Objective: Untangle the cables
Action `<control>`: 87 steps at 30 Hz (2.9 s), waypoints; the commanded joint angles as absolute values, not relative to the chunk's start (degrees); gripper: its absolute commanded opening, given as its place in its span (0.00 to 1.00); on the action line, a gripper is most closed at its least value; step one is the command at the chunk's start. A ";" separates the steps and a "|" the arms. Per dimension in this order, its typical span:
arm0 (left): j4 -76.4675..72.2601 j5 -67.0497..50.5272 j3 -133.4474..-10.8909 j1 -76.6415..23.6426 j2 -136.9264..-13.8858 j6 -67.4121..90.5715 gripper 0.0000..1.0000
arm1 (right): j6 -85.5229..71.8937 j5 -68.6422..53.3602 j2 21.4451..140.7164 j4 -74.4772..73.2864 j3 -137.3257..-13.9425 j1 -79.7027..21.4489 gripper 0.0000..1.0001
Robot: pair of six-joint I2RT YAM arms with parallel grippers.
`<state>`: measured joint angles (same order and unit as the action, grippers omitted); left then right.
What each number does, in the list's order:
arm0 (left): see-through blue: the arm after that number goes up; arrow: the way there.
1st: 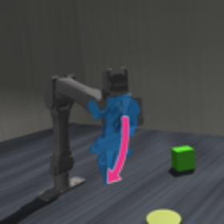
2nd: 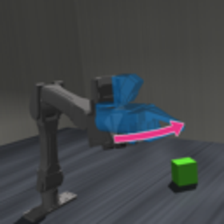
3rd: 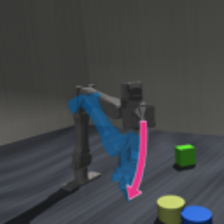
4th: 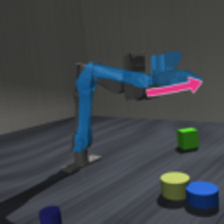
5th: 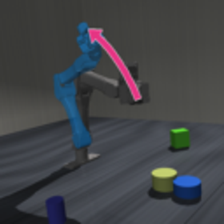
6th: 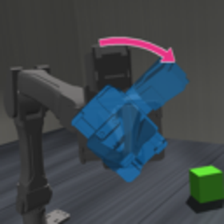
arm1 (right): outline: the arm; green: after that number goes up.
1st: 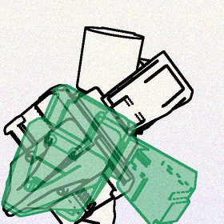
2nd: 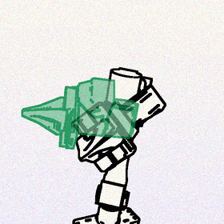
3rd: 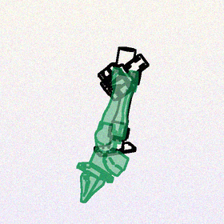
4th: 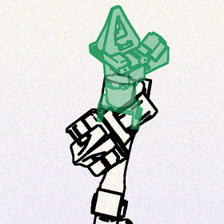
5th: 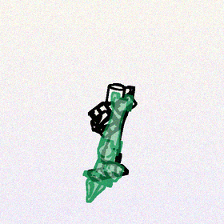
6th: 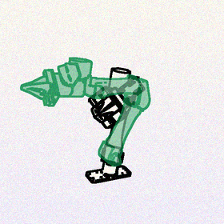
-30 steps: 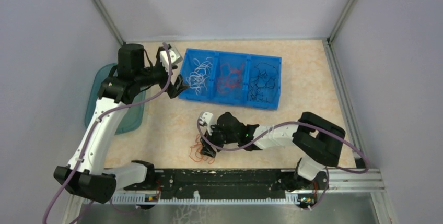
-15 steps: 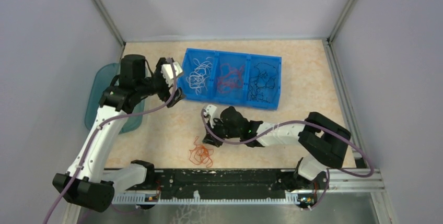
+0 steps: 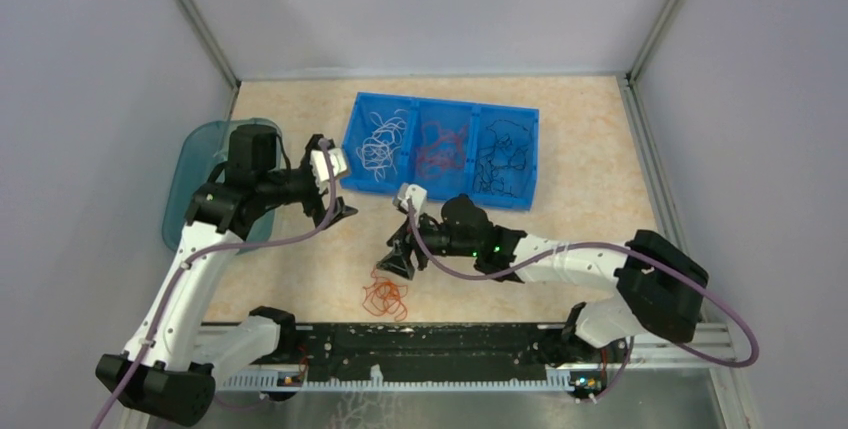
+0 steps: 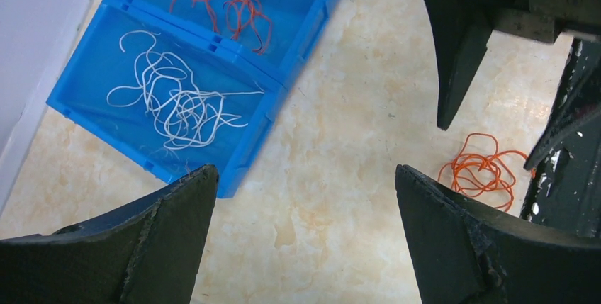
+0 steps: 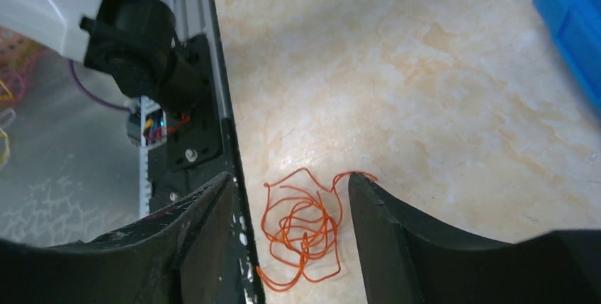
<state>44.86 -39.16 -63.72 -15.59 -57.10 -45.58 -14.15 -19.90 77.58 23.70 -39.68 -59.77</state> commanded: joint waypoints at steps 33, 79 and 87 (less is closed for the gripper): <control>54.80 -56.31 -63.08 -15.38 -52.04 -52.53 0.99 | -11.29 -7.74 72.66 29.51 -39.95 -62.01 0.08; 45.48 -60.87 -61.96 -16.26 -48.38 -45.79 0.01 | -28.17 -24.51 64.00 49.43 -35.16 -54.63 0.08; 42.55 -54.59 -59.82 -16.26 -45.13 -49.49 0.06 | -30.19 -25.23 60.67 49.91 -33.48 -52.45 0.09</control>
